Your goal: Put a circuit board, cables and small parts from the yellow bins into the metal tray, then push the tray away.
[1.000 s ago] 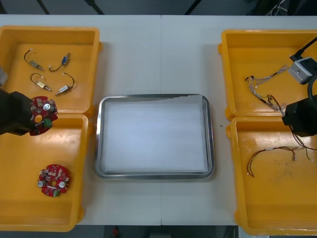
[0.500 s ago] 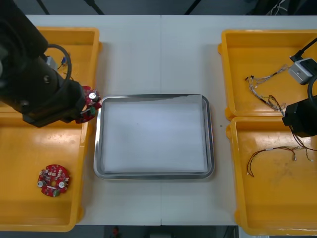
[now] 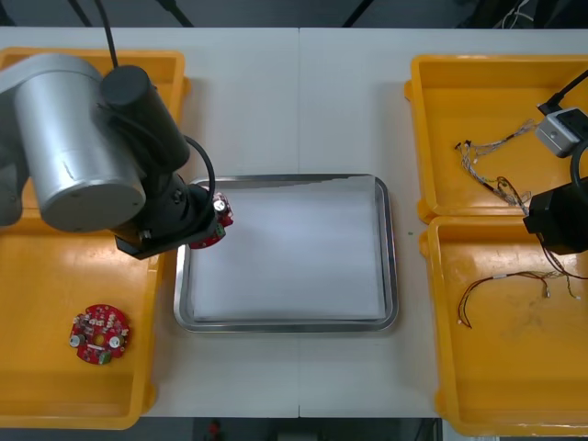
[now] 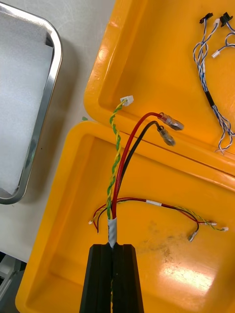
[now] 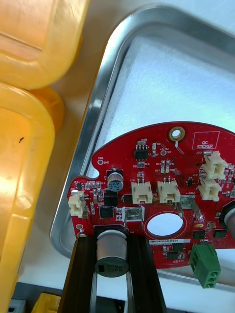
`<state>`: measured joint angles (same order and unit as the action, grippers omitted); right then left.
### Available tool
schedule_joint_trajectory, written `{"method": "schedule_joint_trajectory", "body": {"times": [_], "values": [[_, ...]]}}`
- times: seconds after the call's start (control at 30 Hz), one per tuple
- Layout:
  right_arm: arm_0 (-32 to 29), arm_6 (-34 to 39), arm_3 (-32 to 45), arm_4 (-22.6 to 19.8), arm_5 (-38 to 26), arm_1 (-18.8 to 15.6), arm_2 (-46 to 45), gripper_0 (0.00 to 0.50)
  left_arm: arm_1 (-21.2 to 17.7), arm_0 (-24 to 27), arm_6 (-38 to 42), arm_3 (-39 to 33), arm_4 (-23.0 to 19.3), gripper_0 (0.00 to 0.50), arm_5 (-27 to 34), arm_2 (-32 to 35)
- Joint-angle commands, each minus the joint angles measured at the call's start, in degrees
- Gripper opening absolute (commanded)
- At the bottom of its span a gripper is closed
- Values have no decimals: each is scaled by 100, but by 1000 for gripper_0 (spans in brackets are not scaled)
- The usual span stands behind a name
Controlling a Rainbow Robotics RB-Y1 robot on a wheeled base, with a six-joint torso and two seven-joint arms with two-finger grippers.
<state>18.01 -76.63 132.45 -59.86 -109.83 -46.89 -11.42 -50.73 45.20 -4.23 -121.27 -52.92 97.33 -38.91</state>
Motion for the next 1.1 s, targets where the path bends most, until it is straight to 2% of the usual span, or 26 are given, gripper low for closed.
{"method": "schedule_joint_trajectory", "body": {"times": [0.03,0.13,0.4,0.6,0.7,0.97,1.1], "values": [[-43,78,167,36,-17,-197,25,0,433,138,-219,314,414,0,-30,-415],[-43,78,167,36,-17,-197,25,0,556,129,-184,349,607,0,-74,-635],[-43,78,167,36,-17,-197,25,0,573,77,10,217,713,0,-232,-1189],[-43,78,167,36,-17,-197,25,0,564,-240,106,-55,1091,0,-285,-1250],[-43,78,167,36,-17,-197,25,0,591,-292,115,-64,1152,0,-320,-1268],[-43,78,167,36,-17,-197,25,0,731,-319,133,191,1495,0,-443,-1453],[-43,78,167,36,-17,-197,25,0,784,-319,133,270,1521,0,-443,-1523]]}}
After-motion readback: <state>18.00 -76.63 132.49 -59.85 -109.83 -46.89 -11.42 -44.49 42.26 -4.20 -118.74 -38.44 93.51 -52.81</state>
